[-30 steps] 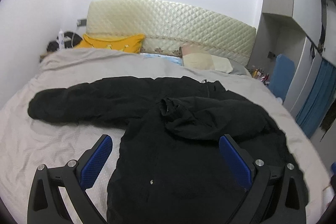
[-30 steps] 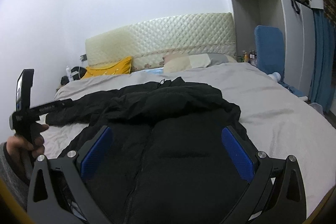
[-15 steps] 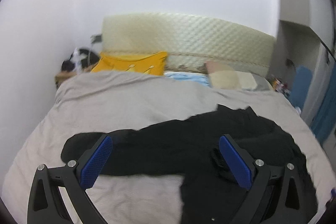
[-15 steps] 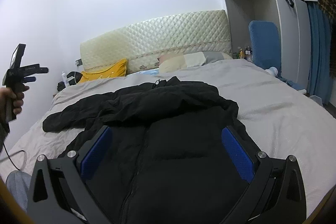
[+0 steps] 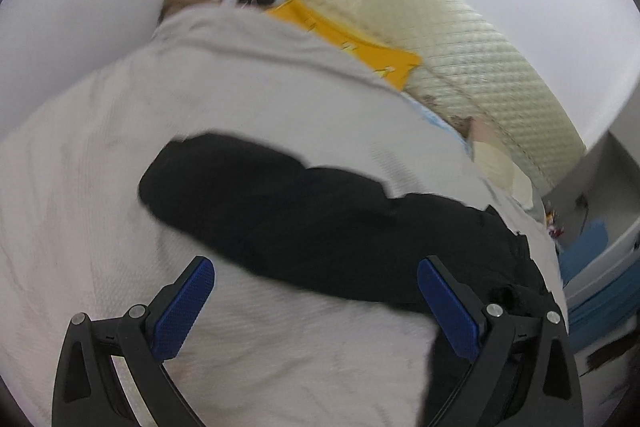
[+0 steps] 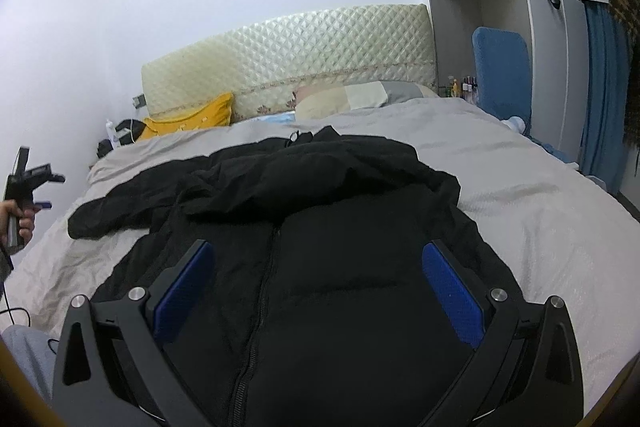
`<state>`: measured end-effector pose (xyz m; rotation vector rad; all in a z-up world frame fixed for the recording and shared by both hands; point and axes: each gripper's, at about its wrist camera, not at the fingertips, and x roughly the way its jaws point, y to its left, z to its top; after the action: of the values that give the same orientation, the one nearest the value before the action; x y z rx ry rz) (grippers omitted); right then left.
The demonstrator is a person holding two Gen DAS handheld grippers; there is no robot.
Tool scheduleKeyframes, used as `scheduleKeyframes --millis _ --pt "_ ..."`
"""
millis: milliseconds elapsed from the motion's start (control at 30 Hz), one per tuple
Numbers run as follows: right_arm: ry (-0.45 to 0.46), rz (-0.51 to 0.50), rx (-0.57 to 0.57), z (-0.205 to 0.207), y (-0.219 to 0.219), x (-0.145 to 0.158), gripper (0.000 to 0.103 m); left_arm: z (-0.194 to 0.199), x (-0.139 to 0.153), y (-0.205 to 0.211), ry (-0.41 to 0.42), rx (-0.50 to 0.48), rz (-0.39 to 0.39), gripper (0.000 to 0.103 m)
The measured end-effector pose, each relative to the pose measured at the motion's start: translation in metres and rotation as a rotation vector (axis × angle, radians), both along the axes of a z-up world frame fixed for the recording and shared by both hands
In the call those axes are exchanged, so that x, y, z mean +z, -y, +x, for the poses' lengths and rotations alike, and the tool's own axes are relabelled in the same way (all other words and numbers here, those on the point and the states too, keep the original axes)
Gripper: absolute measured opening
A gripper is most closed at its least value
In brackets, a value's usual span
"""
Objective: Fold large clothes
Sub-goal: 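Grasp the other sleeve cuff with the left gripper and lift it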
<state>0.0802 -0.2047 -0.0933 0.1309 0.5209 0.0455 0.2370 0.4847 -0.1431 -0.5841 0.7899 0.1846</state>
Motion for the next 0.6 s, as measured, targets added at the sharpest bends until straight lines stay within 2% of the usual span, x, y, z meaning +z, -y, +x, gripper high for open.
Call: scheduleKeyframes --millis 167,333,433,600 --pt "-0.047 0.0 -0.013 0.017 -0.018 -0.005 0.103 0.002 -0.068 -0.059 -0.035 0.058 -0.174 0.102" --pt "-0.058 -0.033 -0.027 0.037 -0.038 -0.008 0.103 0.019 -0.122 -0.095 -0.054 0.085 -0.284 0.102" --pt "-0.077 -0.037 -0.031 0.046 -0.046 -0.012 0.103 0.031 -0.142 -0.108 -0.026 0.097 -0.317 0.101" --pt "-0.102 -0.028 -0.059 0.055 -0.048 -0.019 0.103 0.051 -0.148 -0.117 0.051 0.099 -0.32 0.101"
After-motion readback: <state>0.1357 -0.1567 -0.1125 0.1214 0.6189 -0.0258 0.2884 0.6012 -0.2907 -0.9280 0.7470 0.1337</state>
